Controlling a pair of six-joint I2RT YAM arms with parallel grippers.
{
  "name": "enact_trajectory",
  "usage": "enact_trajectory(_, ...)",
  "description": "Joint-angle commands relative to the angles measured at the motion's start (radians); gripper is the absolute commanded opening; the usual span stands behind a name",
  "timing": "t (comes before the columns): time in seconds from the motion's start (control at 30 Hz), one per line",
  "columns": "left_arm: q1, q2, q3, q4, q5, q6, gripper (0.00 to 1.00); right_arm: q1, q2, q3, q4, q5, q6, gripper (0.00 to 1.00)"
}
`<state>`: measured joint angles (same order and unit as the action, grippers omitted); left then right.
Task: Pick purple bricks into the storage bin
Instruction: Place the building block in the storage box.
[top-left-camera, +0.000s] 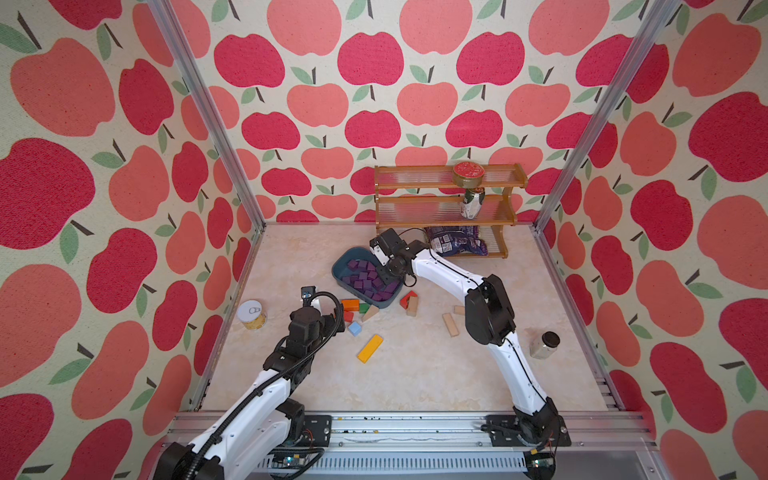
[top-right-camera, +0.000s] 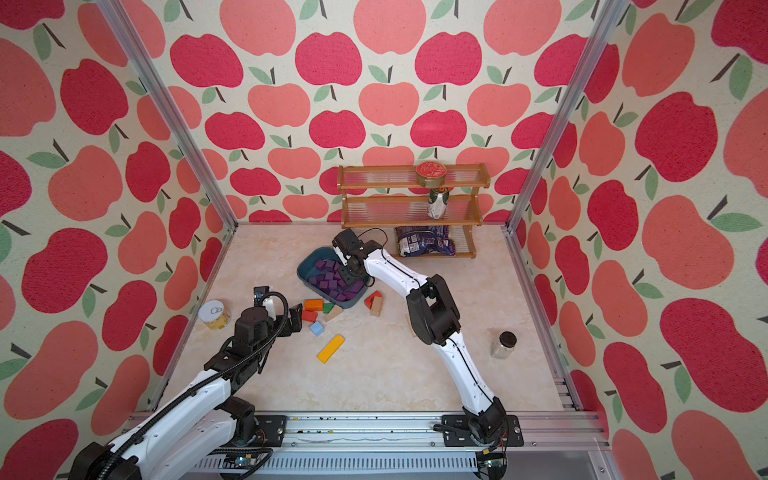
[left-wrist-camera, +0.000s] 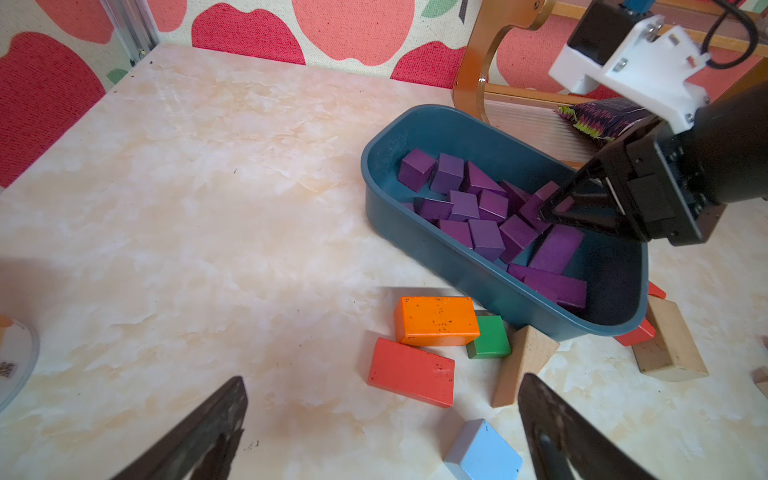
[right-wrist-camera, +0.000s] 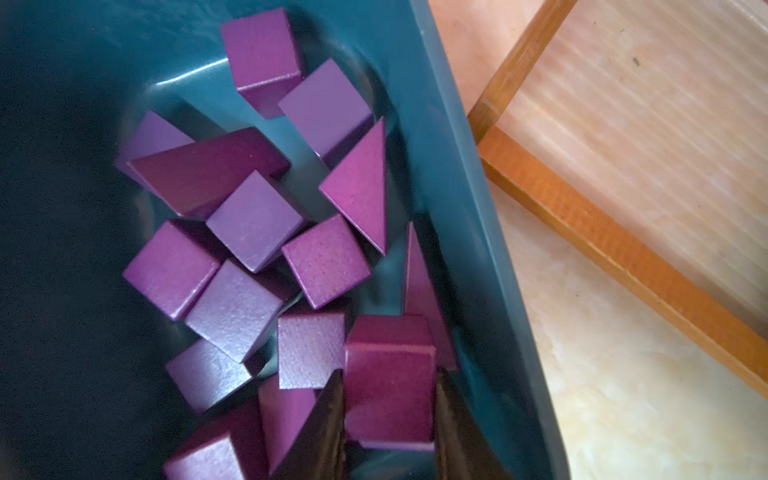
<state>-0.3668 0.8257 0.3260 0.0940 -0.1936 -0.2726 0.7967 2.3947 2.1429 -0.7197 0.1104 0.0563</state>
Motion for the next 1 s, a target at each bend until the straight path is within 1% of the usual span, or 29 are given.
enact_trajectory(0.0,0.008,0.004,0.001,-0.015,-0.004,-0.016,0.99,0.009,0.038,0.024,-0.063,-0.014,-0.031,0.27)
enact_trajectory(0.23,0.008,0.007,0.001,-0.014,-0.003,-0.017,0.99,0.012,0.087,0.105,-0.095,-0.025,-0.047,0.27)
enact_trajectory(0.47,0.009,0.007,0.000,-0.015,-0.004,-0.019,0.99,0.024,0.102,0.132,-0.113,-0.021,-0.087,0.27)
enact_trajectory(0.53,0.010,0.007,0.001,-0.016,-0.006,-0.020,0.99,0.031,0.097,0.123,-0.121,-0.014,-0.095,0.27)
enact_trajectory(0.63,0.012,0.006,0.001,-0.016,-0.006,-0.019,0.99,0.049,0.071,0.076,-0.112,0.014,-0.103,0.26)
enact_trajectory(0.77,0.010,0.003,0.001,-0.018,-0.005,-0.022,0.99,0.064,0.040,0.016,-0.096,0.018,-0.105,0.24)
enact_trajectory(0.97,0.012,0.003,0.000,-0.018,-0.001,-0.023,0.99,0.052,0.045,0.022,-0.097,0.027,-0.081,0.28)
